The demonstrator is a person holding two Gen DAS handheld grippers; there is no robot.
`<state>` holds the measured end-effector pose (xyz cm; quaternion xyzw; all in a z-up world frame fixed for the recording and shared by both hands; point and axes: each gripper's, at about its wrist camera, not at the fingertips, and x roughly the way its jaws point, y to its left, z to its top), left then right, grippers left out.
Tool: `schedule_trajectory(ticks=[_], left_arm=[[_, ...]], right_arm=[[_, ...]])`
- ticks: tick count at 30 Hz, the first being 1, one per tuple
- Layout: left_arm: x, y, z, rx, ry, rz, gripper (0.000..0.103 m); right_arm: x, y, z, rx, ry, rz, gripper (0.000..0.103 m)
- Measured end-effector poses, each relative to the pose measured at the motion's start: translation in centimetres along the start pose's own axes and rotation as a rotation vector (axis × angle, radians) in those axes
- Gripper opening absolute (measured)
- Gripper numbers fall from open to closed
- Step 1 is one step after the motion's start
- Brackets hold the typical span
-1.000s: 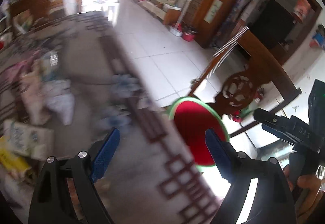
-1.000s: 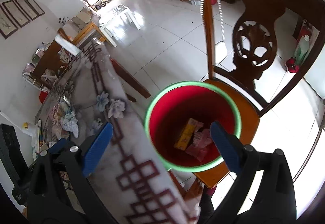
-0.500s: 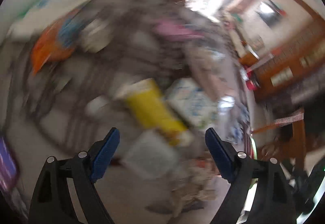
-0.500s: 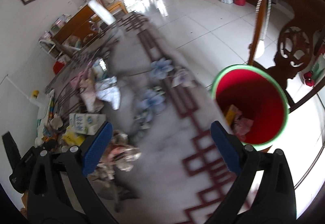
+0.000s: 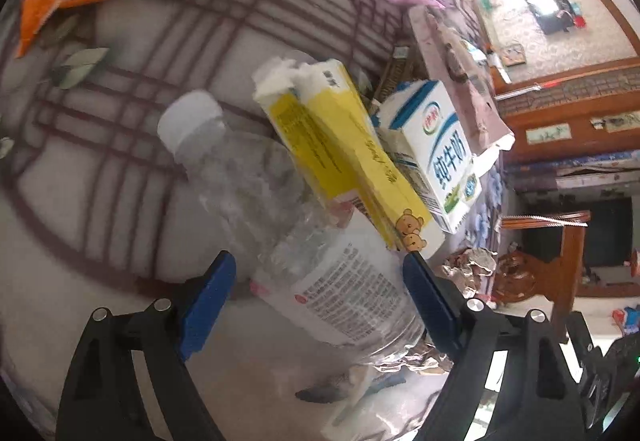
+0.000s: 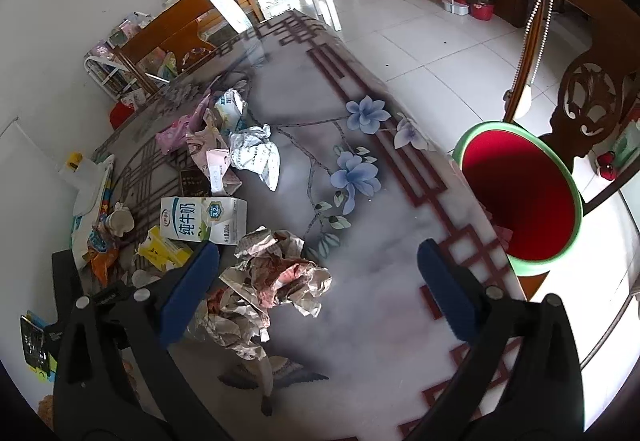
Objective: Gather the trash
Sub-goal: 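Reach down and grasp the clear plastic water bottle with the left tool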
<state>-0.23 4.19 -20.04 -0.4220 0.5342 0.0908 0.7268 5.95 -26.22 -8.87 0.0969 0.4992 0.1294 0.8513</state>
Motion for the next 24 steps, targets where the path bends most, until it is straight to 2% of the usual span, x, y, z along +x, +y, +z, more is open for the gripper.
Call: schedule_trajectory(ticks=[4, 9, 16, 18, 24], left_arm=[[0.1, 0.2, 0.1, 0.034, 0.014, -0.034, 0.076], [0.2, 1.0, 1.4, 0.108, 0.040, -0.030, 0.075], [-0.4, 0.1, 3.6, 0.362, 0.080, 0.093, 0.075], [-0.6, 0.0, 4.6, 0.398, 0.068, 0.133, 0.076], [-0.7, 0.6, 6.0, 0.358, 0.058, 0.128, 0.078]], right_arm=[[0.0, 0.3, -0.1, -0.001, 0.001, -0.006, 0.098], [0.6, 0.9, -0.2, -0.007, 0.018, -0.010, 0.098], [1.7, 1.0, -0.2, -0.007, 0.047, -0.016, 0.098], [1.9, 1.2, -0.2, -0.012, 0.053, -0.015, 0.098], [2.4, 1.4, -0.4, -0.017, 0.069, -0.017, 0.098]])
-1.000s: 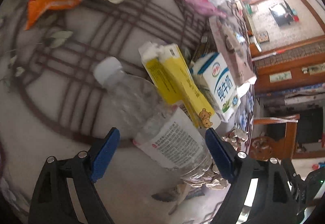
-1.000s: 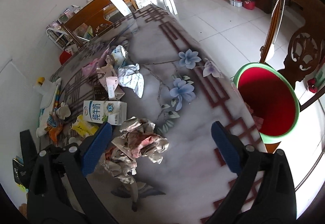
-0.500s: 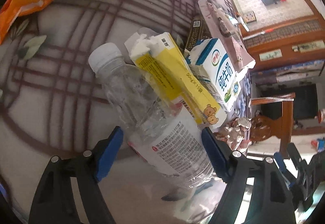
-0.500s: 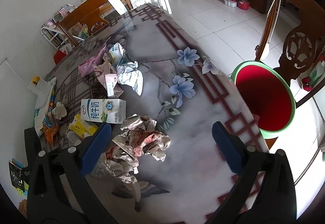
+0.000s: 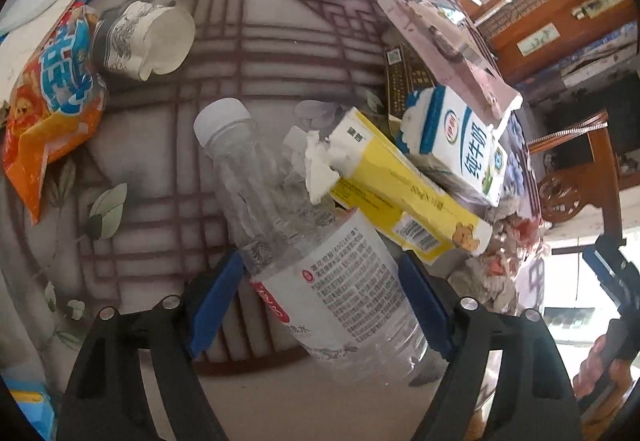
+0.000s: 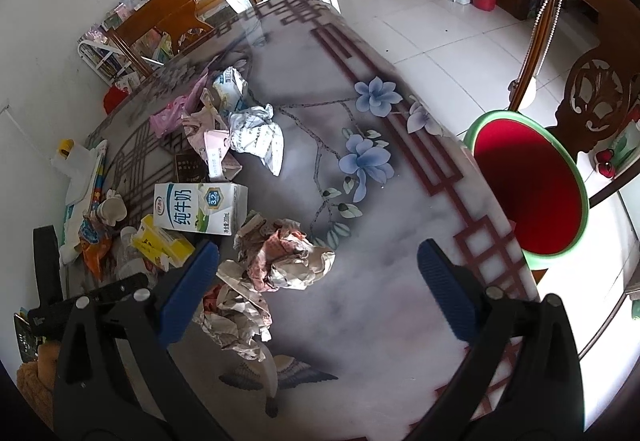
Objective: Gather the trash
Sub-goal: 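Reach down and grasp the clear plastic water bottle with the left tool, then grasp the crumpled paper wad with the right tool while the left tool lifts the bottle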
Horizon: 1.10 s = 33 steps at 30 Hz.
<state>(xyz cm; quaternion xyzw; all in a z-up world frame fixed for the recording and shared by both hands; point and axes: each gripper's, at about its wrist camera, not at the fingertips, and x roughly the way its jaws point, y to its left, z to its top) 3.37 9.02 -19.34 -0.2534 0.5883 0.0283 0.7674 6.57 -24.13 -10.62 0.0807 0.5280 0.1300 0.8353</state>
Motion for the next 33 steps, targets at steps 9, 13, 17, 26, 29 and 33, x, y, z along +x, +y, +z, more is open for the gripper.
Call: schedule_trajectory(ticks=[9, 13, 17, 26, 29, 33], left_arm=[[0.2, 1.4, -2.4, -0.201, -0.016, -0.043, 0.084], [0.3, 1.5, -3.1, -0.206, -0.032, -0.028, 0.079], [-0.2, 1.4, -3.4, -0.177, -0.062, -0.043, 0.065], [-4.1, 0.2, -3.0, -0.102, -0.228, 0.041, 0.063], [-5.4, -0.1, -2.6, -0.082, -0.269, 0.055, 0.062], [-6.9, -1.1, -2.3, -0.064, -0.310, 0.063, 0.061]], right_arm=[[1.0, 0.2, -0.3, -0.001, 0.032, 0.003, 0.098], [1.8, 1.1, -0.3, -0.025, 0.049, 0.011, 0.098], [3.3, 1.8, -0.1, -0.043, 0.079, 0.016, 0.098], [7.5, 3.2, -0.4, -0.070, 0.156, 0.017, 0.098], [8.7, 3.4, -0.4, -0.084, 0.178, 0.002, 0.098], [9.7, 3.6, -0.5, -0.101, 0.200, 0.006, 0.084]])
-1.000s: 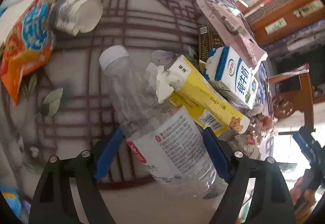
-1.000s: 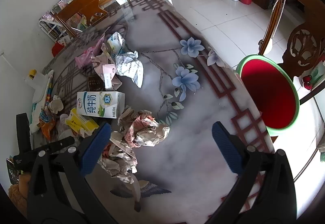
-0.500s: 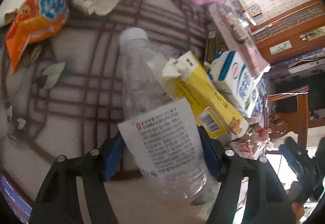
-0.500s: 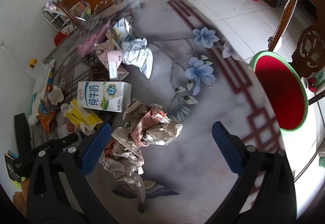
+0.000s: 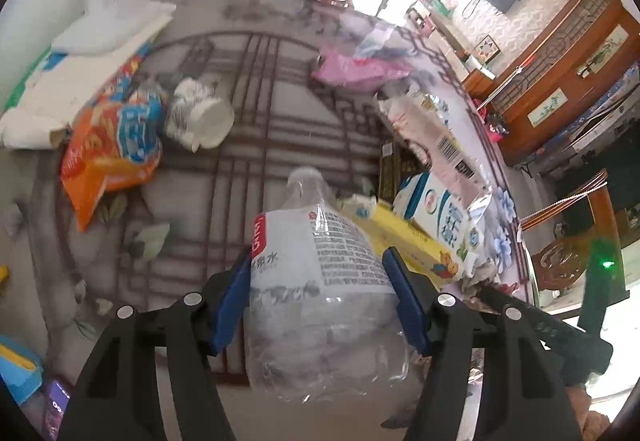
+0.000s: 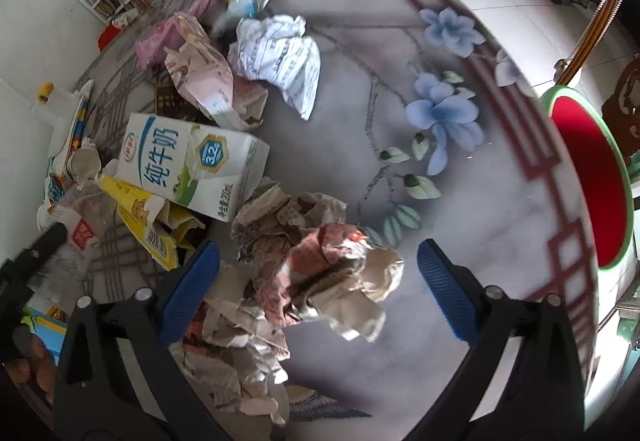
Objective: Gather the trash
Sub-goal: 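Grasp the crumpled paper wad with the right tool while the left tool lifts the bottle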
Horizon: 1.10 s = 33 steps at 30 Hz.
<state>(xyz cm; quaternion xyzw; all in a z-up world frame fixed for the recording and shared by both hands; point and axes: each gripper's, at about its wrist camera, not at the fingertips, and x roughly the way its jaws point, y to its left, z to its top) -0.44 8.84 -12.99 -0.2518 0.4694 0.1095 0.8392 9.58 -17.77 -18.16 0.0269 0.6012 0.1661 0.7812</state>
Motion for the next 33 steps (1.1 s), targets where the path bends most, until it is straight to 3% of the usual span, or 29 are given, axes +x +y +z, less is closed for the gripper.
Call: schedule_trajectory(ticks=[1, 2, 3, 4, 12, 21, 33], left_arm=[[-0.3, -0.1, 0.1, 0.002, -0.009, 0.001, 0.061], [-0.5, -0.1, 0.2, 0.004, -0.015, 0.001, 0.061], [-0.7, -0.1, 0.2, 0.005, -0.020, 0.001, 0.060], [-0.8, -0.2, 0.1, 0.008, -0.023, -0.001, 0.060], [-1.4, -2.1, 0.2, 0.048, -0.053, -0.032, 0.058], [-1.6, -4.0, -0.1, 0.085, -0.059, -0.061, 0.057], [-3.9, -6.0, 0.2, 0.108, -0.107, -0.108, 0.057]], right_arm=[[-0.1, 0.1, 0.0, -0.006, -0.004, -0.005, 0.068], [-0.4, 0.1, 0.0, -0.015, -0.012, 0.004, 0.064], [-0.9, 0.0, 0.0, -0.017, -0.028, 0.006, 0.048], [-1.4, -0.1, 0.0, -0.017, -0.039, 0.007, 0.043], [-6.6, -1.9, 0.4, 0.031, -0.180, 0.027, 0.043], [-9.0, -4.0, -0.5, 0.107, -0.236, 0.022, 0.043], [-10.6, -4.0, -0.9, 0.090, -0.278, 0.043, 0.043]])
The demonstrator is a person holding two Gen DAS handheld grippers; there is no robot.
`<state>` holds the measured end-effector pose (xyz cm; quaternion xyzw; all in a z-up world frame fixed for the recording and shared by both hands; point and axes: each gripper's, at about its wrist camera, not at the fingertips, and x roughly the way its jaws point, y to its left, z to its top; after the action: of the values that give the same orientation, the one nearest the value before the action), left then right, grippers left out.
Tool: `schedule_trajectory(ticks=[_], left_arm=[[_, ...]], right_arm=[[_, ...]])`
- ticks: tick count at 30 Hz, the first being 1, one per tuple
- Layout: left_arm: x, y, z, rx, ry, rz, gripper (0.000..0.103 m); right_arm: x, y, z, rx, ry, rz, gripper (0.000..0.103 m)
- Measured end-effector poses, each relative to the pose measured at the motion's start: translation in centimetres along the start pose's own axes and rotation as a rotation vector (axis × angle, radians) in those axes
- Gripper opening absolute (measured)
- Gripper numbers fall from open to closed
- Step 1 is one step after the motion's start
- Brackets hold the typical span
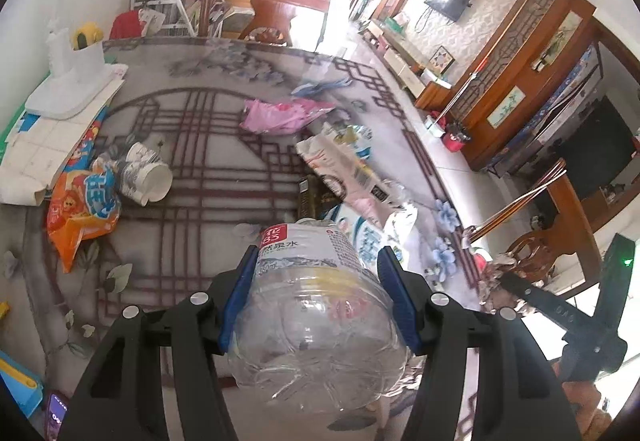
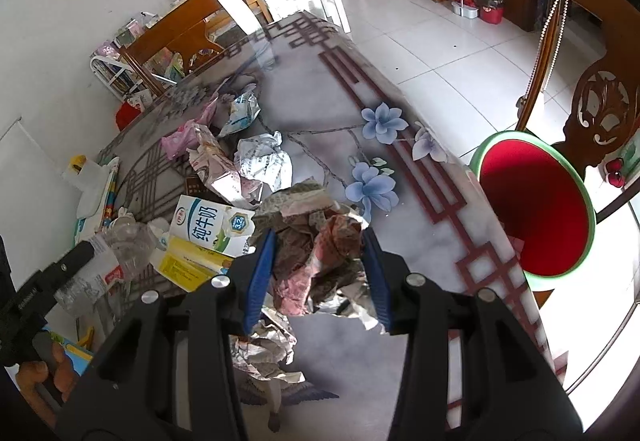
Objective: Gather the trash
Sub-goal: 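Grasp the crumpled paper wad with the right tool while the left tool lifts the bottle, then carry the bottle and paper wad over the red bucket and release both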
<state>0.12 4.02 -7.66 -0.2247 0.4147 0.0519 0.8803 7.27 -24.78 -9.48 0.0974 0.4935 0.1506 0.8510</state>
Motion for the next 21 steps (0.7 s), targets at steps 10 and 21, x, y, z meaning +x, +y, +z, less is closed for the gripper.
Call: schedule_trajectory(ticks=[10, 21], left_arm=[[-0.9, -2.4, 0.6, -0.004, -0.022, -0.068, 0.057], [0.4, -7.5, 0.8, 0.053, -0.001, -0.127, 0.057]], right_arm=[[-1.2, -0.8, 0.3, -0.007, -0.024, 0.003, 0.043], [-2.9, -4.3, 0.8, 0.037, -0.054, -0.003, 0.043]])
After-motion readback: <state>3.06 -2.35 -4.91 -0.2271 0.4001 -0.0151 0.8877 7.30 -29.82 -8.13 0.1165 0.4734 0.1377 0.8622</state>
